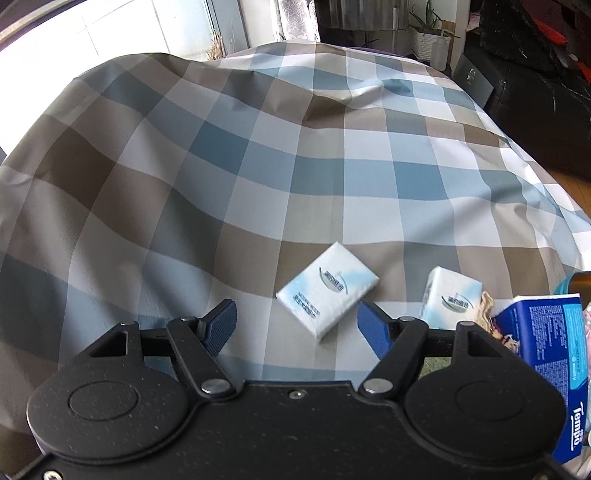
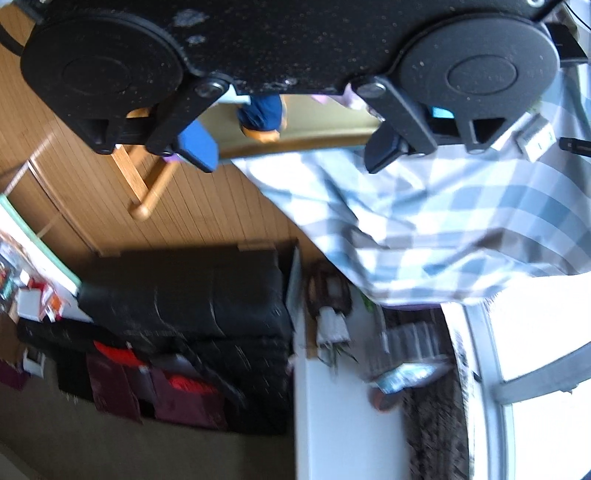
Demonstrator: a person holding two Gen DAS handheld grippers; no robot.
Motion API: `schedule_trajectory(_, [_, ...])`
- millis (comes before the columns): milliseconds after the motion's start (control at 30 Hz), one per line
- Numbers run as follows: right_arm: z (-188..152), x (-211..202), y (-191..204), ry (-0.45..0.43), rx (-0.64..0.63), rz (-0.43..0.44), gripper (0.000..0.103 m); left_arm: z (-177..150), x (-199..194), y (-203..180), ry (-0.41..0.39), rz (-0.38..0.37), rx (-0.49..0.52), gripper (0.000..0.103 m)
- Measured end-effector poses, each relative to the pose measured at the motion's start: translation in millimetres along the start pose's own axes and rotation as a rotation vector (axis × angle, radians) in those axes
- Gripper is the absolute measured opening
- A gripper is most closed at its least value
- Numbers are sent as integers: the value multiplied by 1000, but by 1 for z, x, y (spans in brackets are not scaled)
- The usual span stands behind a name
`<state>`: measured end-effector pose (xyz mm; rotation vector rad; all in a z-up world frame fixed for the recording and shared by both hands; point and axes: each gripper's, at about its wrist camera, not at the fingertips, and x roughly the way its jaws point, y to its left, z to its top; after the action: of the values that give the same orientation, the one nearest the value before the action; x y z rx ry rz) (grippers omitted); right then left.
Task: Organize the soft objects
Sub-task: 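Reach over the bedspread and grasp the beige fibrous bag with the right tool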
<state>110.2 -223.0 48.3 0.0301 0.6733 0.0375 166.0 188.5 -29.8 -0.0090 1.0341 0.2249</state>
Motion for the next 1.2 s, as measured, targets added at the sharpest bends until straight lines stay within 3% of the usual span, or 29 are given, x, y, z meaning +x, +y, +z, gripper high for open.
schedule_trajectory(67, [-1, -8, 11, -55, -25, 19, 91, -1, 2, 5, -9, -16, -11, 69])
schedule_trajectory(167, [-7, -21, 32, -130, -65, 51, 103, -3, 8, 11, 1, -30, -23, 69])
schedule_trajectory(367, [-24, -33, 86, -197, -84, 148, 103, -3, 7, 17, 1, -36, -45, 69])
schedule_trajectory(533, [-42, -23, 141, -139, -87, 162, 103, 1, -7, 20, -48, -47, -44, 75])
schedule_trajectory(667, [-56, -14, 184, -92, -132, 236, 101, 2, -13, 27, -73, -47, -73, 76])
schedule_trajectory(867, [-70, 12, 241, 113, -214, 399, 77, 3, -7, 38, -32, -39, -126, 75])
schedule_trajectory(967, [-84, 20, 260, 183, -252, 421, 68, 5, -10, 43, -29, -57, -143, 75])
schedule_trajectory(1200, [-105, 35, 293, 232, -340, 426, 67, 10, -25, 52, -77, -32, -153, 76])
